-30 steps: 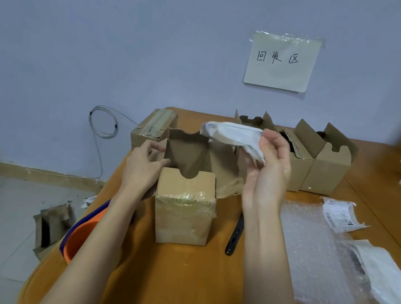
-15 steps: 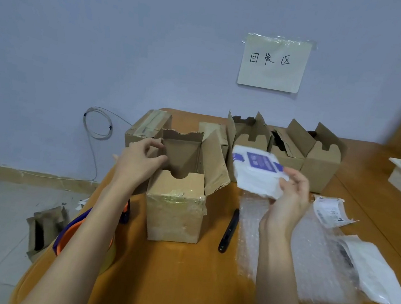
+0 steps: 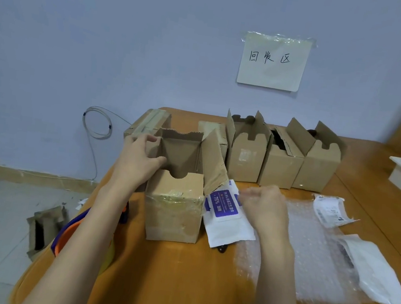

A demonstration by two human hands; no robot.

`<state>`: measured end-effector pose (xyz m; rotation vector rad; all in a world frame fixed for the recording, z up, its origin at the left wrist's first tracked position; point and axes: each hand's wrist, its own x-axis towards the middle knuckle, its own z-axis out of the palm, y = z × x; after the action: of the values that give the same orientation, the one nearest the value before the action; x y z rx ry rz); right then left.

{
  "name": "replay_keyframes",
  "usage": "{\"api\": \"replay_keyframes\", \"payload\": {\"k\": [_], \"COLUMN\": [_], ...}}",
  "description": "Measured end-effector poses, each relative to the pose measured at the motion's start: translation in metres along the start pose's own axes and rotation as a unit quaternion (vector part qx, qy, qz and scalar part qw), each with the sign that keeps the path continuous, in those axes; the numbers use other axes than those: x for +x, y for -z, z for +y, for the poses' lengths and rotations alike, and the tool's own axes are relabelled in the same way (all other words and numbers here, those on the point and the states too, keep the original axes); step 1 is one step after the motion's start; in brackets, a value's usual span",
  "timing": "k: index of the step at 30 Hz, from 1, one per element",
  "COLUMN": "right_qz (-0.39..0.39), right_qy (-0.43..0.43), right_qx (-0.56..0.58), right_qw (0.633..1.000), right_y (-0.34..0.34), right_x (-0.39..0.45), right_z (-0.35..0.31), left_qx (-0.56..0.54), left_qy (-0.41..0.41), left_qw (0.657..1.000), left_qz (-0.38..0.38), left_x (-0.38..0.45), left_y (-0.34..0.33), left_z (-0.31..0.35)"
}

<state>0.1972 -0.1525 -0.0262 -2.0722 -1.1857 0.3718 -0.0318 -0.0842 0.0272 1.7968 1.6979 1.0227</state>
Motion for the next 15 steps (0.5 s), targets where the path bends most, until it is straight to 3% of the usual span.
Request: {"api": "replay_keyframes", "payload": {"k": [2, 4, 7, 11, 15], "right_qz": [0.006, -0.06, -0.146, -0.11, -0.06], "right_qy": [0.057, 0.075, 0.091, 0.114, 0.116], "right_qx": [0.085, 0.133, 0.086, 0.084, 0.091], "right_qw": [0.995, 0.986, 0.981, 0.984, 0.987], "right_y": [0.008, 0.017, 0.015, 0.002, 0.005], "right_x": [-0.008, -0.022, -0.034, -0.038, -0.033], "right_z": [-0.022, -0.045, -0.064, -0.075, -0.084], "left_qx": [-0.002, 0.013, 0.042, -0.068, -0.083], "left_qy": [0.006, 0.018, 0.054, 0.069, 0.008], "left_qw": [1.0, 0.999, 0.997, 0.995, 0.996], "left_qz": [0.029, 0.049, 0.042, -0.032, 0.003], "left_x": [-0.004, -0.009, -0.02, -0.028, -0.021], "left_y": [0.001, 0.004, 0.015, 0.024, 0.023], "left_z": [0.0, 0.0, -0.003, -0.009, -0.007]}}
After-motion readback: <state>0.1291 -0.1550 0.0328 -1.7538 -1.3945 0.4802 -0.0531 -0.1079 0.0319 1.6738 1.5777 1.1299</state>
